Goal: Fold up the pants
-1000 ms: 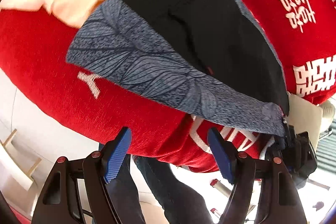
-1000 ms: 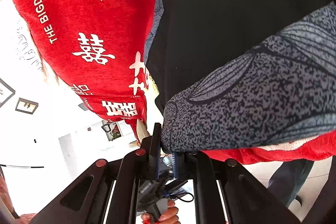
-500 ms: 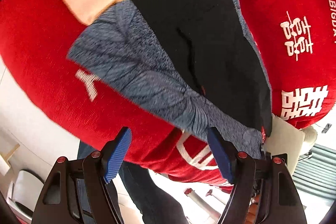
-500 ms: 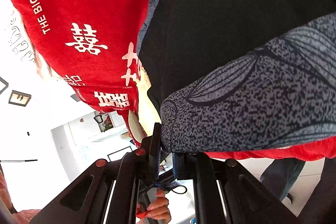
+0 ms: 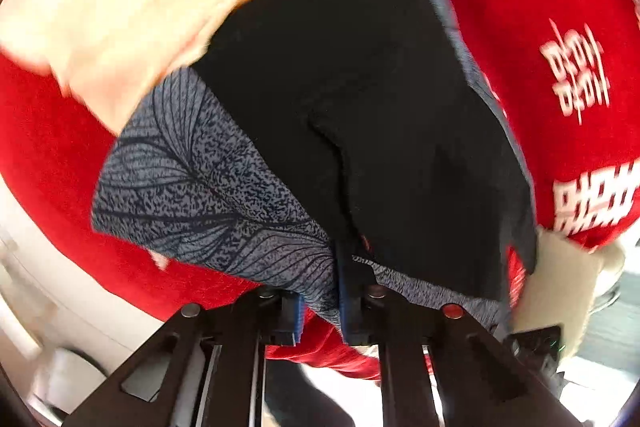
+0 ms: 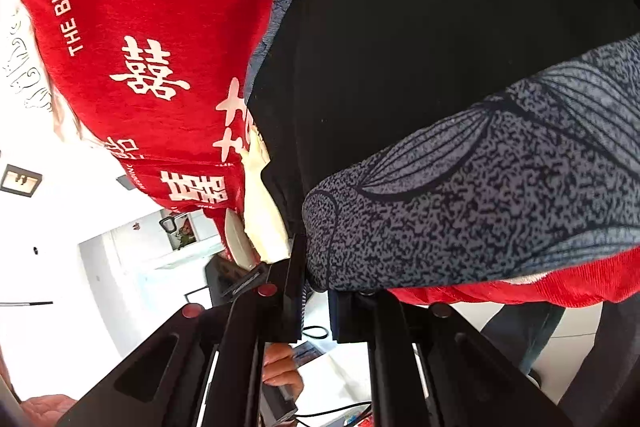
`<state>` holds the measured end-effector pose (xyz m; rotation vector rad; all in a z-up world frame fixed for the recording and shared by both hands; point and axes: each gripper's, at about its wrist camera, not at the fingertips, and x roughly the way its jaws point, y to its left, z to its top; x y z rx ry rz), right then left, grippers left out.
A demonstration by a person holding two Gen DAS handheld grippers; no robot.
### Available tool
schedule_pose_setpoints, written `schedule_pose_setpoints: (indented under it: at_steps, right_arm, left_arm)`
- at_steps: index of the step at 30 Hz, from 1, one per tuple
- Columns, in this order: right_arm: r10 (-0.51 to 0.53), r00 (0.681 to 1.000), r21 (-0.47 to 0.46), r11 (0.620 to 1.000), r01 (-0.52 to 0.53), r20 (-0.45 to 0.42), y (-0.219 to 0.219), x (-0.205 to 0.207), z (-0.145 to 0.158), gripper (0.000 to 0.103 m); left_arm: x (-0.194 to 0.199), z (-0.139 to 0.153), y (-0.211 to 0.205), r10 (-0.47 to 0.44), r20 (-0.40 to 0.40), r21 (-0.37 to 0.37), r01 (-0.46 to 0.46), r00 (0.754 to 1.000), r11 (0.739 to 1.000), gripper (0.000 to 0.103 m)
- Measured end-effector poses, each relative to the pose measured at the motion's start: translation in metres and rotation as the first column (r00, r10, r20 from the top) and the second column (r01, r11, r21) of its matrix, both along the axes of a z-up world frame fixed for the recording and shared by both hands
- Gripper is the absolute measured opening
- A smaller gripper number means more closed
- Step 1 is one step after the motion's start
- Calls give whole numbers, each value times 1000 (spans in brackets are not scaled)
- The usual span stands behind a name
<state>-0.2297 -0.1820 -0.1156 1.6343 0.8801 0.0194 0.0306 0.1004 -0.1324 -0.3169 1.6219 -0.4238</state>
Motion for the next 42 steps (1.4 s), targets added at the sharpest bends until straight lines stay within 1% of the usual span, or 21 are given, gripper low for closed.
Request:
schedule_pose_setpoints:
  at_steps: [3,6,9,11,15,18,21,24,26,28,30,32,33,34,35,36,37,38,39,41,42]
  right_arm:
    - [-35,999,-12,999,35,16,-7,-1,15,10]
    - [-14,999,-65,998,17,49,-23,12,41,10]
    - [21,997,-107,994,-14,70,-43,35,62,10]
    - [40,996,-124,992,-30,76,-58,52,69,10]
    - [91,993,-113,990,-83,69,-96,97,65,10]
    - [123,991,-80,990,-118,62,-125,137,48,10]
    - [156,987,-38,987,-156,21,-152,177,19,10]
    - [182,982,0,983,-182,-42,-173,206,-16,13]
    - [214,972,8,977,-214,-94,-184,220,-42,14]
    - [239,964,22,971,-238,-119,-188,228,-59,14]
    - [242,964,40,970,-239,-114,-190,231,-65,14]
    - [250,963,47,968,-246,-98,-190,231,-64,20]
    - [253,963,49,967,-249,-94,-189,231,-62,23]
    - [256,962,49,966,-253,-89,-188,233,-59,36]
    - [255,963,47,967,-252,-83,-187,235,-54,57]
    - [243,968,49,969,-241,-59,-187,240,-45,68]
    - [233,972,51,972,-231,-31,-187,243,-37,86]
    - [227,974,53,973,-226,-12,-187,246,-29,88]
    - [228,974,53,972,-228,8,-185,249,-18,88]
    - [250,968,9,968,-251,36,-181,253,6,88]
    - [273,961,-38,962,-272,46,-178,252,19,88]
  left_arm:
    - [4,40,-19,-86,95,24,84,992,996,14]
    - [23,75,-42,-124,153,17,123,980,992,14]
    - [52,96,-69,-146,183,13,146,972,989,14]
    - [71,100,-90,-151,188,10,152,971,988,14]
    - [117,90,-124,-145,198,13,145,969,989,14]
    - [149,69,-151,-113,184,25,110,976,994,14]
    - [177,37,-169,-107,178,63,98,978,993,15]
    - [192,1,-187,-136,153,132,116,979,984,16]
    - [198,-10,-196,-145,140,157,123,979,980,17]
    - [197,-6,-198,-155,130,168,132,979,977,19]
    - [196,12,-198,-189,119,176,167,975,970,19]
    - [193,36,-195,-230,153,196,199,961,960,21]
    - [191,48,-194,-253,177,225,211,951,951,33]
    - [192,56,-194,-267,199,257,213,943,943,41]
    - [191,70,-192,-294,254,330,203,921,922,58]
    - [189,80,-191,-311,295,372,191,903,908,65]
    - [188,90,-189,-328,333,399,182,884,898,65]
    - [189,96,-189,-348,355,421,184,868,888,65]
    - [189,98,-189,-364,355,441,189,861,877,65]
    - [186,86,-190,-386,324,465,210,864,860,65]
    - [181,76,-194,-401,299,470,232,866,852,65]
